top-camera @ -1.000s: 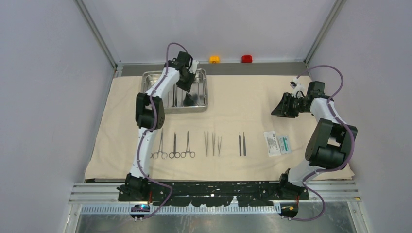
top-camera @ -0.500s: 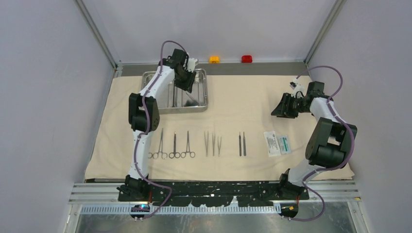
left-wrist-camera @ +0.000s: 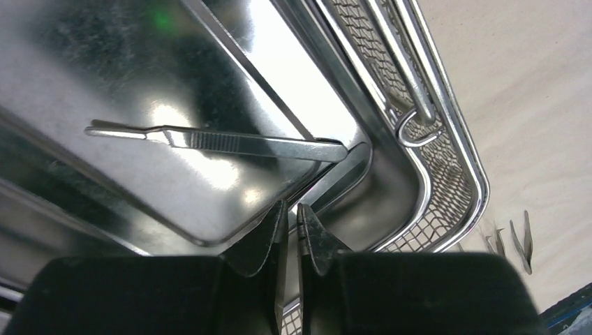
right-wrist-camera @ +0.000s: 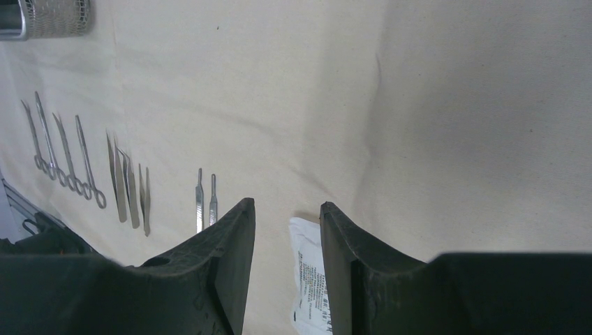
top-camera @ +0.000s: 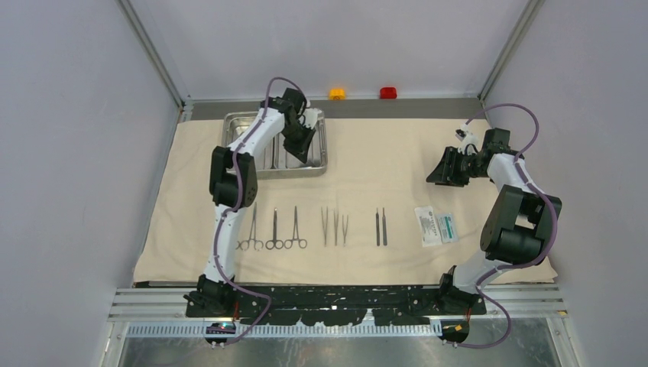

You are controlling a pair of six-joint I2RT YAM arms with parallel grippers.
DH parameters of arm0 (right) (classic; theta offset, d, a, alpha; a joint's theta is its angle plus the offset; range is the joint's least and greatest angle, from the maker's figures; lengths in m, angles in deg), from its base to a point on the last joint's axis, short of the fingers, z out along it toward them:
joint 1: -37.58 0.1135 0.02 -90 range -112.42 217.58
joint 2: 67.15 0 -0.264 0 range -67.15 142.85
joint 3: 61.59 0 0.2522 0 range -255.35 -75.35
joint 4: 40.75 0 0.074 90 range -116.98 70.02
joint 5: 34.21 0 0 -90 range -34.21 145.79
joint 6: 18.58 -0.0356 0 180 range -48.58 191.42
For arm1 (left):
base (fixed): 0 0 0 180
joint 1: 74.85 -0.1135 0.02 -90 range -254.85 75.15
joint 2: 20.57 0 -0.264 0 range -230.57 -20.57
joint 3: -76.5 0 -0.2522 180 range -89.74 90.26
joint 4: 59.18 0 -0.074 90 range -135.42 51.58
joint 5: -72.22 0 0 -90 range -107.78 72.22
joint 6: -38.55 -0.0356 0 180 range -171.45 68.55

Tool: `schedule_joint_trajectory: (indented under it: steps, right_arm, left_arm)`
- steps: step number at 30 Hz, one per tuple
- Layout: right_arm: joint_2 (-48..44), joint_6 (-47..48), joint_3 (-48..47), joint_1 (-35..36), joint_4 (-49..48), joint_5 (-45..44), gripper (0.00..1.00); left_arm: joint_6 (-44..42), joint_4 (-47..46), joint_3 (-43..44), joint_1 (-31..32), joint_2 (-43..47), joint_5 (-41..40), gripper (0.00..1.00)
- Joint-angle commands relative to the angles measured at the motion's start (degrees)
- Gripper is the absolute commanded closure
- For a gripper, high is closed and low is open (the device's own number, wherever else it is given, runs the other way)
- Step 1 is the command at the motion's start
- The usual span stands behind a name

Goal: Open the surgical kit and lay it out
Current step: Adjust the medical item in the container.

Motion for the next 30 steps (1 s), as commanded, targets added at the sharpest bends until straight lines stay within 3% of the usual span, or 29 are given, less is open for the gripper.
schedule_joint_trajectory:
  steps: [1, 12, 30]
  right_arm:
    - [-1.1, 1.0, -2.2, -0.2, 0.0, 0.3, 0.55]
    - [-0.7, 1.2, -2.3, -0.1, 0.1, 0.4, 0.55]
    - [-0.2, 1.3, -2.4, -0.2, 0.3, 0.0, 0.55]
  left_arm:
    - [0.2, 2.3, 2.5, 0.5, -1.2, 2.8, 0.9]
    - [-0.2, 5.0, 4.7, 0.6, -2.9, 3.2, 1.0]
    - [-3.8, 10.0, 6.6, 0.9, -4.9, 2.0, 1.0]
